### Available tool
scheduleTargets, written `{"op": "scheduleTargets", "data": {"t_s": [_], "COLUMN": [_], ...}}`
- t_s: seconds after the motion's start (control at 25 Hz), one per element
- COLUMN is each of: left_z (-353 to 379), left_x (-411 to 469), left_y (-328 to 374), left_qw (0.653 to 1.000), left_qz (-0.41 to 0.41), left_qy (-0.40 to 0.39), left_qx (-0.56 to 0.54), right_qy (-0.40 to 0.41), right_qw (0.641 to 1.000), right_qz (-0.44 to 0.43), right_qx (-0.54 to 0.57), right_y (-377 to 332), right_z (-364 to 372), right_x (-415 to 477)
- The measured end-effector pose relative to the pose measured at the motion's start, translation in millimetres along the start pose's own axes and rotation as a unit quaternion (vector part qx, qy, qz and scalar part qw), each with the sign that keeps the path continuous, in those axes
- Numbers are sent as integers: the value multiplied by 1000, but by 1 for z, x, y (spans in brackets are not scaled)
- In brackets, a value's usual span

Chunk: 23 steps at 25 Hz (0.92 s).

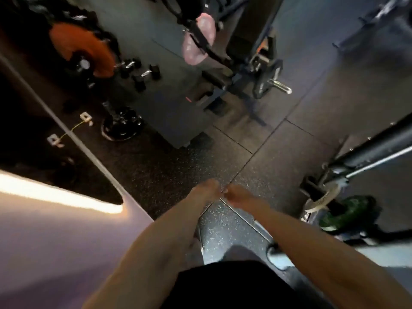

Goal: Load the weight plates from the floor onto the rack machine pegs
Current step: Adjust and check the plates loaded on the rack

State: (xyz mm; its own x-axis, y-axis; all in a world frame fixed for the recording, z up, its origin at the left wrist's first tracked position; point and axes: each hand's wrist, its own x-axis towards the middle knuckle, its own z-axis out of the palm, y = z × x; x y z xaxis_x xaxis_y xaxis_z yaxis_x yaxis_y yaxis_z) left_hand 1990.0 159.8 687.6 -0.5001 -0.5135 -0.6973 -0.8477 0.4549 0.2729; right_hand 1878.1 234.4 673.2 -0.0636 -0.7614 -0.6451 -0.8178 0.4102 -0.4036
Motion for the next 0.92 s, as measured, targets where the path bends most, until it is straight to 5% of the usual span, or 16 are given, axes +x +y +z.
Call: {"op": "scheduleTargets", "data": {"t_s": [0.44, 0.64, 0.92], "left_z": [-144, -162, -120], "left_x": [170, 226, 204], "left_y": [91, 187, 301], "left_qw": [939, 858, 725], "left_qz": [194, 296, 459], "left_qy": [-111, -156, -190], "left_qx": [260, 389, 477], "right_qy": [123, 175, 245], "right_qw": [943, 871, 694], "right_qz": [226, 335, 475], "right_qx": [213, 315, 483], "right_y": [59, 92, 102], "right_z": [-91, -110, -94], "right_x": [80, 77, 36]}}
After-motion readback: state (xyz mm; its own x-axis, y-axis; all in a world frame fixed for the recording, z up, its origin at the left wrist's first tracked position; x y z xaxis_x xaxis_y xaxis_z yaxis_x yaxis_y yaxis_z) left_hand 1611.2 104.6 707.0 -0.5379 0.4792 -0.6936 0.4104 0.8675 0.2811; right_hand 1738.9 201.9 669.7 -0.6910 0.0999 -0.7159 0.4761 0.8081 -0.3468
